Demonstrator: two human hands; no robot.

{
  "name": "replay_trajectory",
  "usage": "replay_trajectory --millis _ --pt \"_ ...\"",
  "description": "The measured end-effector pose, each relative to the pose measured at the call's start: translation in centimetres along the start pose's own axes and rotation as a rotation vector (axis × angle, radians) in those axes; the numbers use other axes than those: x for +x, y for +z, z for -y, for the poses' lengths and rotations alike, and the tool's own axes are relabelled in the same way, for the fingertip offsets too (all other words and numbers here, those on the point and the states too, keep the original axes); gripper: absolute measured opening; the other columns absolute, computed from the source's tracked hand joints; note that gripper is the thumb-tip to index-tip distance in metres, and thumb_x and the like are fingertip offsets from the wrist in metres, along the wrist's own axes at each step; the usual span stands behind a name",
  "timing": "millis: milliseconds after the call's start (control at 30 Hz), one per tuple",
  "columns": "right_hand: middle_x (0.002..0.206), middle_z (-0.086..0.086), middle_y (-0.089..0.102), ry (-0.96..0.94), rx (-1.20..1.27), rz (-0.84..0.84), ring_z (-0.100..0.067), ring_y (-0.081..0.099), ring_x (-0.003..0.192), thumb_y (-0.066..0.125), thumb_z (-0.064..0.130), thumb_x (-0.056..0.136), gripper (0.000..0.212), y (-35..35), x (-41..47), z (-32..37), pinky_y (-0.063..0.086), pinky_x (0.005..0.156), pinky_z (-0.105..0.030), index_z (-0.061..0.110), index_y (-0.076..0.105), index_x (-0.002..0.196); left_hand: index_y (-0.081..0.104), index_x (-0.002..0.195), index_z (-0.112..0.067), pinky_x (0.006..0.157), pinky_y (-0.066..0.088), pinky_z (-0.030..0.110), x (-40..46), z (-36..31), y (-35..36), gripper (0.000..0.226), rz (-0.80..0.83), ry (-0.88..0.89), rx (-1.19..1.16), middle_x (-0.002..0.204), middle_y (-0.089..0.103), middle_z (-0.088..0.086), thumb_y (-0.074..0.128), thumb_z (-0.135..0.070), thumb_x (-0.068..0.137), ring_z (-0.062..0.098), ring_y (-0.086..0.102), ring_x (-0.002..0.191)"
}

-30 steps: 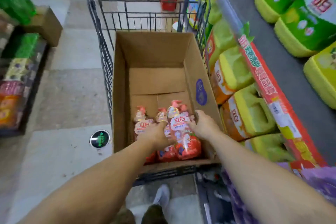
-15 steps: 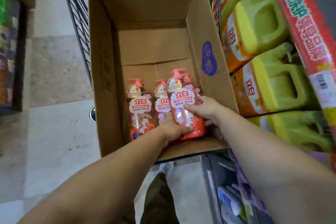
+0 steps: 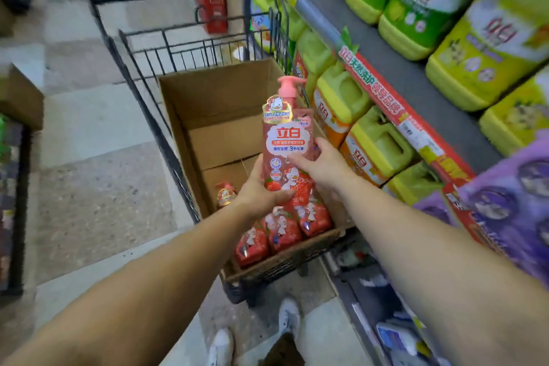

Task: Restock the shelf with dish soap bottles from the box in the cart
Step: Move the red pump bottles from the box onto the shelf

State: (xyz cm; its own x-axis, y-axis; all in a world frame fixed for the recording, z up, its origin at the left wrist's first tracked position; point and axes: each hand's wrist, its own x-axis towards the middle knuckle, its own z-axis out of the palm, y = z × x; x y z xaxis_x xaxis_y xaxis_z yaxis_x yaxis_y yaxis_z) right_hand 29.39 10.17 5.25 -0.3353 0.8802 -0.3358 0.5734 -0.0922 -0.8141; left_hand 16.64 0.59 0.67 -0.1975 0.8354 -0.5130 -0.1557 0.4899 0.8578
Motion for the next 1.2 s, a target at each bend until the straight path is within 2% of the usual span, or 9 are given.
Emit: replay_trajectory --millis 133,200,367,500,633,833,967,1067,1200 --pt "0.117 0.008 0.059 -0.076 0.03 -0.15 -0.008 0.055 0.104 0.074 0.033 0.084 0.057 -1.4 -4.9 3.7 0.041 0.075 -0.002 0.017 0.049 0.133 0.025 0.149 -0.035 0.081 0.06 0.044 -3.2 -3.8 -1.1 0.098 0.103 0.177 0.043 0.122 0.067 0.002 0.079 0.0 0.076 0.018 0.071 0.099" --pt "0.126 0.001 0.061 -0.11 0.035 -0.223 -0.012 0.057 0.113 0.075 0.035 0.082 0.064 -2.1 -7.1 4.9 0.044 0.091 -0.017 0.016 0.047 0.136 0.025 0.148 -0.034 0.078 0.061 0.039 -5.1 -5.4 -1.0 0.094 0.173 0.248 0.061 0.12 0.067 0.002 0.076 0.004 0.079 0.015 0.072 0.097" --pt "0.131 0.002 0.06 -0.134 0.064 -0.39 -0.018 0.059 0.116 0.078 0.048 0.075 0.078 -5.0 -12.7 6.6 0.047 0.101 -0.038 0.021 0.044 0.14 0.025 0.151 -0.026 0.081 0.059 0.031 -9.4 -7.8 1.3 0.09 0.282 0.427 0.116 0.128 0.064 0.005 0.07 0.01 0.082 0.016 0.069 0.103" --pt "0.121 0.005 0.064 -0.202 0.103 -0.564 -0.008 0.062 0.098 0.081 0.041 0.073 0.071 -8.4 -18.5 6.6 0.05 0.087 -0.026 0.019 0.05 0.133 0.03 0.144 -0.03 0.07 0.058 0.022 -12.9 -9.6 5.1 0.086 0.379 0.546 0.129 0.124 0.064 0.003 0.069 0.012 0.08 0.011 0.069 0.093" --pt "0.115 0.006 0.066 -0.239 0.128 -0.715 -0.01 0.064 0.101 0.082 0.047 0.066 0.079 -12.6 -26.1 5.5 0.054 0.091 -0.038 0.024 0.049 0.134 0.018 0.153 -0.037 0.095 0.053 0.043 -17.4 -10.6 10.2 0.108 0.475 0.618 0.174 0.127 0.064 0.001 0.082 -0.004 0.073 0.017 0.067 0.108" --pt "0.109 0.009 0.068 -0.235 0.065 -0.901 -0.012 0.067 0.097 0.081 0.054 0.061 0.078 -18.9 -41.4 2.0 0.057 0.085 -0.042 0.03 0.051 0.129 0.033 0.145 -0.035 0.08 0.057 0.021 -28.4 -9.0 20.5 0.089 0.668 0.754 0.145 0.111 0.067 -0.012 0.076 0.005 0.078 -0.006 0.068 0.088" --pt "0.112 0.008 0.065 -0.234 -0.014 -1.038 -0.004 0.061 0.092 0.081 0.037 0.075 0.065 -22.6 -53.0 -0.1 0.048 0.076 -0.017 0.021 0.051 0.13 0.028 0.15 -0.035 0.095 0.053 0.038 -37.0 -7.2 27.3 0.1 0.8 0.783 0.163 0.125 0.066 -0.003 0.083 -0.008 0.072 0.014 0.068 0.107" --pt "0.112 0.008 0.068 -0.212 -0.053 -1.138 -0.009 0.064 0.099 0.082 0.039 0.073 0.062 -25.3 -61.0 -1.6 0.052 0.09 -0.029 0.018 0.056 0.125 0.029 0.15 -0.027 0.095 0.053 0.042 -43.1 -6.2 32.4 0.098 0.865 0.817 0.152 0.13 0.063 0.006 0.083 -0.005 0.072 0.022 0.065 0.113" --pt "0.109 0.008 0.071 -0.173 -0.089 -1.237 -0.01 0.067 0.099 0.081 0.05 0.067 0.067 -28.1 -69.3 -3.3 0.053 0.09 -0.034 0.025 0.057 0.124 0.035 0.146 -0.027 0.072 0.056 0.019 -49.7 -5.5 38.2 0.087 0.996 0.911 0.134 0.123 0.066 0.0 0.078 0.002 0.076 0.005 0.069 0.095"
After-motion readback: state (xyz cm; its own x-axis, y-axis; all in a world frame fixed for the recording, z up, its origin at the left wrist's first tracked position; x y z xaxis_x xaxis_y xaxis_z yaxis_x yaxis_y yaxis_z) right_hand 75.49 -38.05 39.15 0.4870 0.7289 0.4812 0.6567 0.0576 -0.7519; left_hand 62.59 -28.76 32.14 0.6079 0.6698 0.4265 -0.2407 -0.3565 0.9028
